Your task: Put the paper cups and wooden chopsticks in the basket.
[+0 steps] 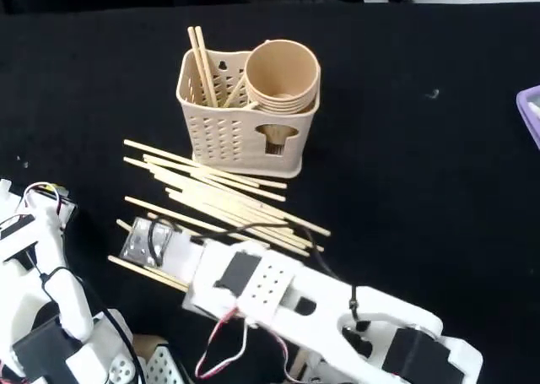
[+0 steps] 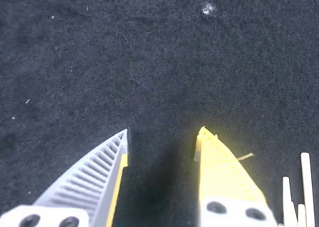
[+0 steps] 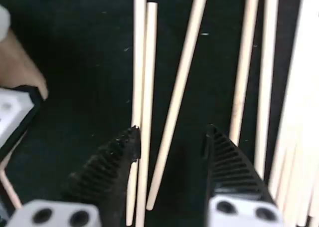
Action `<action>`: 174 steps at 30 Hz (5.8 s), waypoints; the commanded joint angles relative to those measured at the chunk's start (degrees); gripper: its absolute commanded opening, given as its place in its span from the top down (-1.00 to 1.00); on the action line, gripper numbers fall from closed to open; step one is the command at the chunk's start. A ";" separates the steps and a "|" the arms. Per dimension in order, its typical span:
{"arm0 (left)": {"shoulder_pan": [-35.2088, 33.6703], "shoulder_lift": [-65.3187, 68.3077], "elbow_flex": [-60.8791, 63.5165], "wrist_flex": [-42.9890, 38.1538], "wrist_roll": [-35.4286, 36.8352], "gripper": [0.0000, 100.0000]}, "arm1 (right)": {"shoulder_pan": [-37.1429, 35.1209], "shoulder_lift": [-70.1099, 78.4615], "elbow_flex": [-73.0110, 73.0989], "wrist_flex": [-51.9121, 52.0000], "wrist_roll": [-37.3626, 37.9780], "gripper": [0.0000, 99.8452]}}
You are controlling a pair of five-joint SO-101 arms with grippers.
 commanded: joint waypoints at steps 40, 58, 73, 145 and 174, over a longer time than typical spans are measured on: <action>0.22 -1.67 -1.19 -0.79 -0.70 0.56 | -3.08 21.23 -9.45 2.55 -6.24 0.96; 0.22 -1.41 -1.45 -0.97 -0.70 0.56 | 11.25 -3.21 -6.81 9.49 1.85 0.98; 0.22 -1.41 -1.54 -0.97 -0.70 0.56 | 11.16 12.53 -4.53 2.90 1.23 0.84; 0.22 -1.41 -1.63 -0.97 -0.70 0.56 | 10.90 16.57 -14.11 -4.75 7.56 0.53; 0.22 -1.41 -1.54 -0.97 -0.70 0.56 | 8.79 26.24 -18.51 -3.69 7.30 0.95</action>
